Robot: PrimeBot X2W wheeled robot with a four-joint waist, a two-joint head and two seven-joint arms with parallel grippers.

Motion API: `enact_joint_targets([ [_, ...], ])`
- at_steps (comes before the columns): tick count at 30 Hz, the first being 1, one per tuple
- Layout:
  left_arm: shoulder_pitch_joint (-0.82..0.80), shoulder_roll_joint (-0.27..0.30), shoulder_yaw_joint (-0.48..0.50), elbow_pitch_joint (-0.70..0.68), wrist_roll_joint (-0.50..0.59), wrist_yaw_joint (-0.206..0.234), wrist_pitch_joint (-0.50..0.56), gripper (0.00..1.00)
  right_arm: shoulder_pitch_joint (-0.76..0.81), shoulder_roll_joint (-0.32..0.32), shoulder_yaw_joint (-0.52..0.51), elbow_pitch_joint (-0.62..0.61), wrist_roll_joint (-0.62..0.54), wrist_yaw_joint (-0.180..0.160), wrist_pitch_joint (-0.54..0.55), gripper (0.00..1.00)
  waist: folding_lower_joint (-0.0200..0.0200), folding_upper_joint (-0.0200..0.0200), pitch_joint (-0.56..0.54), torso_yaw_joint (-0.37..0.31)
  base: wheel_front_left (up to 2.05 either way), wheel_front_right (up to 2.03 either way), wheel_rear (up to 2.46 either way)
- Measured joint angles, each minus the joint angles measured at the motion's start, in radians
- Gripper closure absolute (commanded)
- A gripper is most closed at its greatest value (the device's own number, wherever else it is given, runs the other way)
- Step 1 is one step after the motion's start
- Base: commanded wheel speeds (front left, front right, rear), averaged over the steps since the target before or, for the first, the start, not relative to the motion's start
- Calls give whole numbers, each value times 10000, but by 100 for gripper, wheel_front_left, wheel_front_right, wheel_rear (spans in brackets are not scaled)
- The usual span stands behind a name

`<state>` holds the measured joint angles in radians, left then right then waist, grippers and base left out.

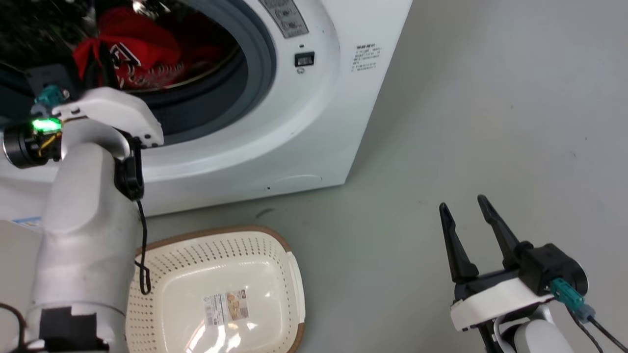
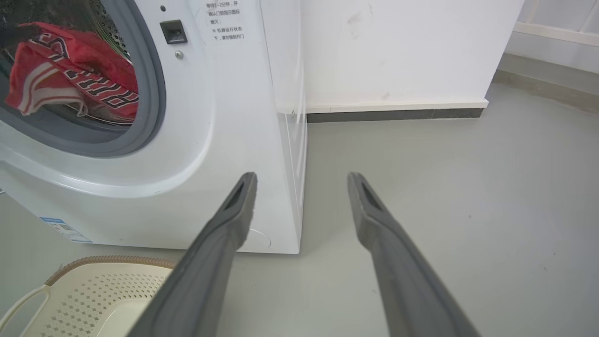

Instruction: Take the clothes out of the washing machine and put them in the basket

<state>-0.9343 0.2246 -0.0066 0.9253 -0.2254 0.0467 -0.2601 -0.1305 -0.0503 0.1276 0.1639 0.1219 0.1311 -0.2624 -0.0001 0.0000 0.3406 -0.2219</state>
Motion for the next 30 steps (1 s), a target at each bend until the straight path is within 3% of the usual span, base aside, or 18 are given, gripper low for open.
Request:
enact_joint_targets([
  [16, 3718, -834, 360, -4146, 474, -897, -15, 100, 1461, -2, -462, -479, -196, -2, 669, 0, -2, 0, -2193, 734, 0, 0, 0],
  [30, 6531, -1486, -238, -7398, 759, -986, -27, 100, 2396, -2, -416, -1064, -261, 0, 1227, 0, -2, 0, -3318, 1462, 0, 0, 0],
])
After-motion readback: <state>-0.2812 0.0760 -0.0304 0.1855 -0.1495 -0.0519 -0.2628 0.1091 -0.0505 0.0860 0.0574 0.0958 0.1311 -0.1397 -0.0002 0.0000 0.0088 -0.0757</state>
